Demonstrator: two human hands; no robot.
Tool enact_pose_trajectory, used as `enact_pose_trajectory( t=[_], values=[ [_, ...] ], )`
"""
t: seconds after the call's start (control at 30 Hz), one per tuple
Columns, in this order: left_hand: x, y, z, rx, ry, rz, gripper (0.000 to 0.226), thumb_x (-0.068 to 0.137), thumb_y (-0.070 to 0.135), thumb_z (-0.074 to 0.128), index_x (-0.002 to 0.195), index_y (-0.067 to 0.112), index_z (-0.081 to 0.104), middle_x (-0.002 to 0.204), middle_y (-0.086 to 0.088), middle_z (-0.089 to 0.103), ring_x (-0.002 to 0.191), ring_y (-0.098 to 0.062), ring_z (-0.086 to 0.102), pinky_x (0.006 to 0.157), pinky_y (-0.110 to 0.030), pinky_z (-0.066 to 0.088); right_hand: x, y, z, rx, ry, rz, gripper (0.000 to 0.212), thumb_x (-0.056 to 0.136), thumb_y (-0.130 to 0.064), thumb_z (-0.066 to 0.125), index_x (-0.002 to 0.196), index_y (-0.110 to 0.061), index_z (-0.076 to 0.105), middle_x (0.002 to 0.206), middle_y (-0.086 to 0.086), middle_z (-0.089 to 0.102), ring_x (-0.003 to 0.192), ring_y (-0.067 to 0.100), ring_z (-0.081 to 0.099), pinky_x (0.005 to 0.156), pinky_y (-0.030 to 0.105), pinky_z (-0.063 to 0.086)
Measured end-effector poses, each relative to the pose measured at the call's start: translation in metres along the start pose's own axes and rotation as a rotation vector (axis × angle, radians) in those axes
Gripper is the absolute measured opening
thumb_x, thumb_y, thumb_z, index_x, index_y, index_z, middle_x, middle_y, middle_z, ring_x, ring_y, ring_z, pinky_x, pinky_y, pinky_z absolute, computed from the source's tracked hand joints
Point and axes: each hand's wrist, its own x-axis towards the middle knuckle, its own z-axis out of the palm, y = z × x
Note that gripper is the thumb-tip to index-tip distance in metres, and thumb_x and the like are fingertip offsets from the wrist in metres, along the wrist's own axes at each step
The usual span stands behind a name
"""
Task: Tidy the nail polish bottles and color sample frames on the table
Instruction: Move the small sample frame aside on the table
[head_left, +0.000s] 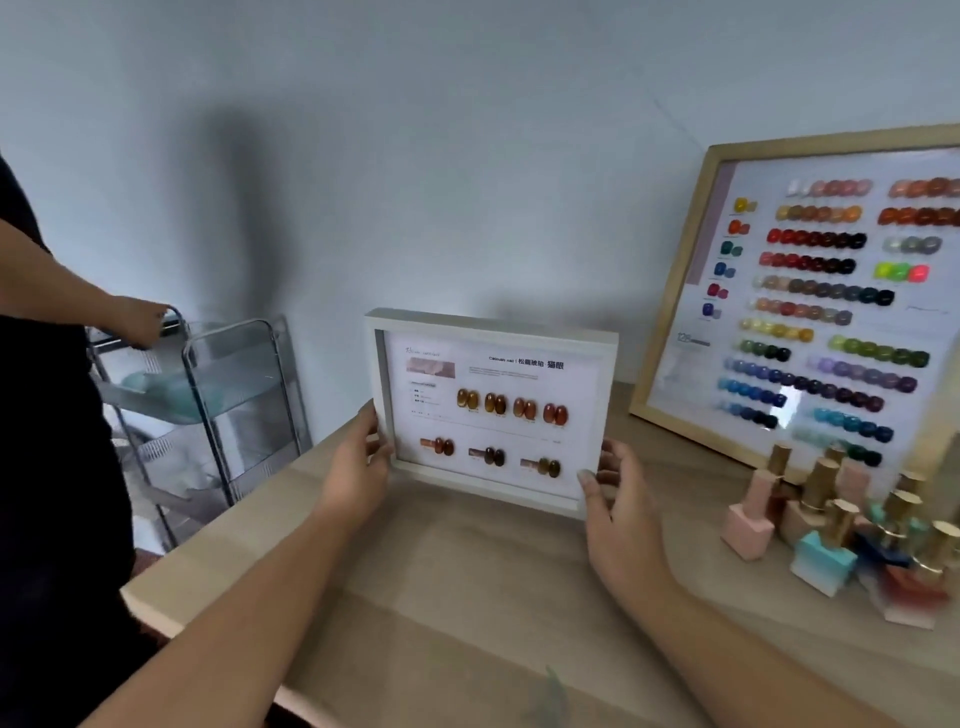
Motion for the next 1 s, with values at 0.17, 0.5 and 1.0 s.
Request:
enact_pose_trajectory(
  t=[0.17,0.5,1.0],
  values=[
    [0.051,-0.025,0.012,0.041,0.014,0.009,0.057,0.088,-0.005,0.042,0.12,0.041,0.04,0.095,0.004,0.055,0.081,-0.001,0.053,0.07,-0.002,0.042,0.049,0.023,0.038,0.027,0.058,0.043,0.025,0.091,-0.018,0.052,0.114,-0.025,0.048,0.098,-0.007,0.058,0.088,0.002,0.055,0.076,0.025,0.045],
    [0.103,-0.062,0.031,0.083,0.143,-0.014,0.05,0.085,-0.005,0.039,0.124,0.027,0.042,0.092,-0.002,0.055,0.085,-0.023,0.057,0.071,-0.026,0.042,0.09,0.045,0.067,0.025,-0.071,0.067,0.028,0.091,-0.019,0.053,0.113,-0.03,0.042,0.098,-0.011,0.055,0.089,0.003,0.053,0.068,0.015,0.04],
    [0.065,-0.036,0.029,0.082,0.144,-0.146,0.07,0.087,0.017,0.06,0.143,0.026,0.02,0.143,-0.008,0.038,0.131,-0.021,0.036,0.104,-0.036,0.032,0.072,0.034,0.05,-0.036,-0.1,0.081,0.048,0.089,-0.029,0.055,0.131,-0.025,0.033,0.12,-0.004,0.046,0.11,0.009,0.045,0.094,0.03,0.039]
  ],
)
